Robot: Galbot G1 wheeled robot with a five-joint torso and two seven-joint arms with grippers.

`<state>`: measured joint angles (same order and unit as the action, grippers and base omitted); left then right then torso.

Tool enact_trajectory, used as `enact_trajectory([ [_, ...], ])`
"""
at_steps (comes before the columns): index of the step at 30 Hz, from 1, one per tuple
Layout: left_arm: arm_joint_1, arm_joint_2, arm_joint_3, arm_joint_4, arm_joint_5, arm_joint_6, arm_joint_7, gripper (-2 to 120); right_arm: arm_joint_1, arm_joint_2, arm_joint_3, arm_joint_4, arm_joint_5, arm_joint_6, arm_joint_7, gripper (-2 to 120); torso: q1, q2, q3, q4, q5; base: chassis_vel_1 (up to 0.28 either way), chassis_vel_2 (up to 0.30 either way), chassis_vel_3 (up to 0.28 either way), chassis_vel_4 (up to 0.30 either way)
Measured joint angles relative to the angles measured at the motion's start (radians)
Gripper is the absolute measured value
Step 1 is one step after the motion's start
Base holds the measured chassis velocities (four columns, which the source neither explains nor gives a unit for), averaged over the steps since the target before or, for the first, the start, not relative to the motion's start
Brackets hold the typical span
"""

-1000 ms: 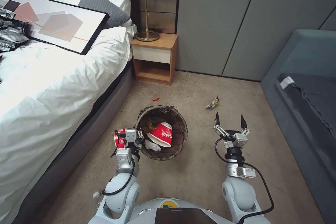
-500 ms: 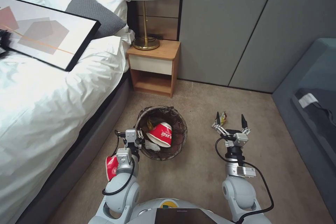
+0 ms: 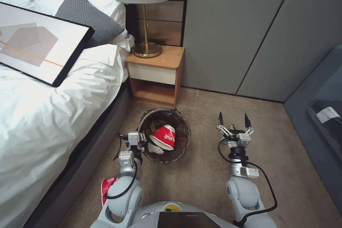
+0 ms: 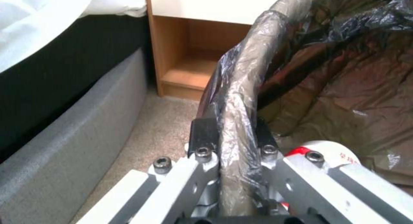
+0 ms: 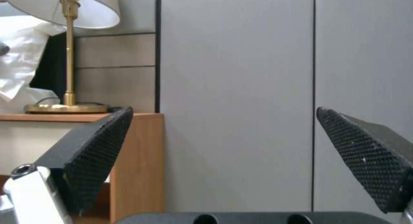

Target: Pick up the trash bin, then pick up the garbage from the floor and place it into the trash bin.

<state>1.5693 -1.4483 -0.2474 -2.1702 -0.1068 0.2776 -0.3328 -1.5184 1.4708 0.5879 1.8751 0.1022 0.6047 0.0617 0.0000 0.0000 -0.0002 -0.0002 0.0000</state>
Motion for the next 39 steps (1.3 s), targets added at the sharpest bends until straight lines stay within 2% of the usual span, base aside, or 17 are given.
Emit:
enact_trajectory([
  [7,0.000,0.001,0.002,0.002,0.000,0.000,0.000,3,0.030,-0.010,0.009,-0.021,-0.054,-0.005,0.032,100,0.000,0.000,0.000,0.0003,0.0001,0.000,0.000,0.000,0.000],
  [9,0.001,0.002,0.003,0.002,0.000,0.000,0.000,3,0.033,-0.014,0.012,-0.021,-0.086,-0.097,0.089,100,0.000,0.000,0.000,0.0003,0.0000,0.000,0.000,0.000,0.000],
  [10,0.001,0.002,0.003,0.002,0.000,0.000,0.000,3,0.033,-0.014,0.012,-0.021,-0.086,-0.097,0.089,100,0.000,0.000,0.000,0.0003,0.0000,0.000,0.000,0.000,0.000],
  [13,0.001,0.004,0.003,0.002,0.000,0.001,-0.001,3,0.033,-0.025,0.015,-0.025,-0.069,-0.227,0.115,100,0.000,0.000,0.000,0.0001,0.0000,0.000,0.000,0.000,0.000],
  [15,0.001,0.004,0.003,0.003,0.000,0.001,-0.001,3,0.040,-0.029,0.017,-0.033,-0.064,-0.257,0.122,100,0.000,0.000,0.000,0.0002,0.0000,0.000,0.000,0.000,0.000],
  [17,0.001,0.005,0.003,0.002,0.000,0.001,-0.001,3,0.058,-0.036,0.018,-0.045,-0.028,-0.337,0.128,100,0.000,0.000,0.000,0.0003,0.0001,0.000,0.000,0.000,0.000],
  [18,0.001,0.005,0.003,0.002,0.000,0.001,-0.001,3,0.058,-0.036,0.018,-0.045,-0.028,-0.337,0.128,100,0.000,0.000,0.000,0.0003,0.0001,0.000,0.000,0.000,0.000],
  [21,0.001,0.006,0.003,0.001,0.000,0.002,-0.001,3,0.089,-0.053,0.010,-0.064,0.038,-0.457,0.134,100,0.000,0.000,0.000,0.0002,0.0001,0.000,0.000,0.000,0.000],
  [22,0.001,0.006,0.003,0.001,0.000,0.002,-0.001,3,0.089,-0.053,0.010,-0.064,0.038,-0.457,0.134,100,0.000,0.000,0.000,0.0002,0.0001,0.000,0.000,0.000,0.000],
  [25,0.002,0.007,0.003,0.001,0.000,0.002,-0.001,3,0.136,-0.069,0.006,-0.120,0.071,-0.565,0.152,100,0.000,0.000,0.000,0.0003,0.0000,0.000,0.000,0.000,0.000],
  [29,0.002,0.007,0.003,0.001,0.000,0.002,-0.001,3,0.190,-0.085,-0.004,-0.203,0.114,-0.640,0.166,100,0.000,0.000,0.000,0.0002,0.0001,0.000,0.000,0.000,0.000],
  [39,0.003,0.007,0.003,0.002,0.001,0.002,-0.001,3,0.358,-0.092,-0.021,-0.446,0.153,-0.699,0.167,100,0.000,0.000,0.000,0.0005,0.0001,0.000,0.000,0.000,0.000],
])
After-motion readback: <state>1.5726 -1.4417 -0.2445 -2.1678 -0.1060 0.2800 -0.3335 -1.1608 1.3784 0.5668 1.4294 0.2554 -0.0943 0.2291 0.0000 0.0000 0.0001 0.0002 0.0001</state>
